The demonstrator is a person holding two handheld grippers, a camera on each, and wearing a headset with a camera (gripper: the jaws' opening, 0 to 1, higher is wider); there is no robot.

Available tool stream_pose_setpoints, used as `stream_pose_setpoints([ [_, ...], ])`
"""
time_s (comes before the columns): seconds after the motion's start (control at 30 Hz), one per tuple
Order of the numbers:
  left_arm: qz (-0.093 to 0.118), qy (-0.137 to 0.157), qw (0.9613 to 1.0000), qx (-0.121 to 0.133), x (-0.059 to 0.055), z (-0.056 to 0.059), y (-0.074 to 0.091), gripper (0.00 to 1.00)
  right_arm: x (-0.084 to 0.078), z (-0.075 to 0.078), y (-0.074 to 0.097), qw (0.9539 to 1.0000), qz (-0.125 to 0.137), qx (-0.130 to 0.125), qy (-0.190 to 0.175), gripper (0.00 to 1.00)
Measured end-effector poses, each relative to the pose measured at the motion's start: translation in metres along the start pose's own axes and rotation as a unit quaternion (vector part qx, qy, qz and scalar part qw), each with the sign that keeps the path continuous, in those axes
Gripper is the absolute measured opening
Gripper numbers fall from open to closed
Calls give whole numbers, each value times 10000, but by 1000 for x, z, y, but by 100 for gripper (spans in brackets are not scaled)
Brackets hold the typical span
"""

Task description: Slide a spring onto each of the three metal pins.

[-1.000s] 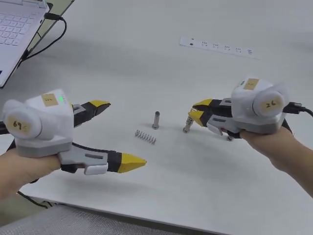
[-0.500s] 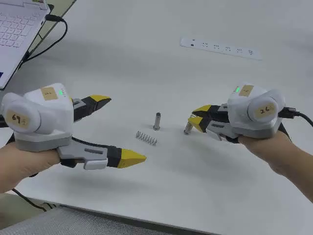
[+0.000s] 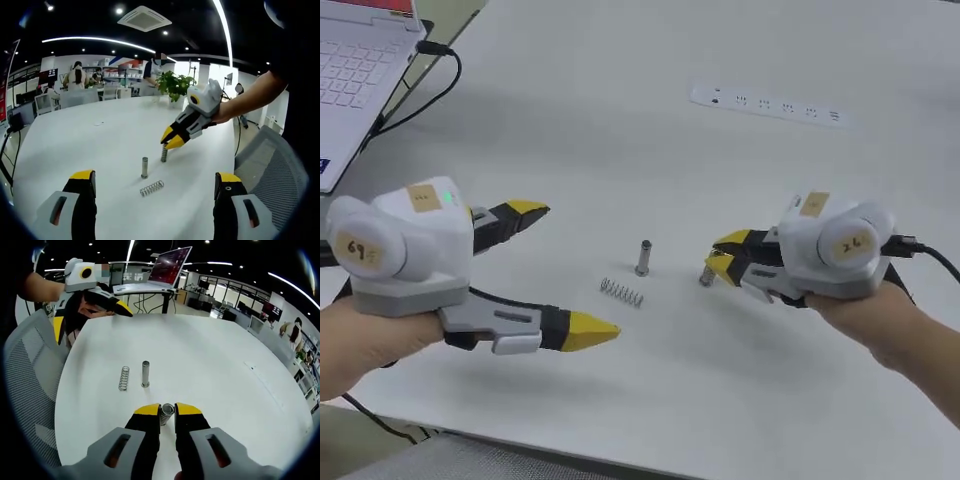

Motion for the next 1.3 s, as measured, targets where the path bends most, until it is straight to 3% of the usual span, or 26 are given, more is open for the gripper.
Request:
stream_pose_setpoints([
  [0.23,-10,33,10000,8,-3,1,1,96,-7,1,-2,9999,-125,-20,67,9],
  [0.57,-27,61,10000,9,-5,2,2,95,-6,2,-1,9998,-60,-3,-195,9],
  [0.8,-12,56,10000,20,-5,3,3,95,-4,3,1,9994,24,-64,-347,16],
  [1.3,15,65,10000,23,-2,5,2,95,13,8,33,9979,366,-232,-490,13],
])
Point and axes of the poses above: the centre of the closed fingertips' face, and the gripper's own axes: y roughly backward along the fingers, z roughly to its right, x roughly out of its top, the point moved 3 cm from there along y, roughly backward along the fingers, and after that the axes turned 2 degrees about y, right-handed, at the moved point
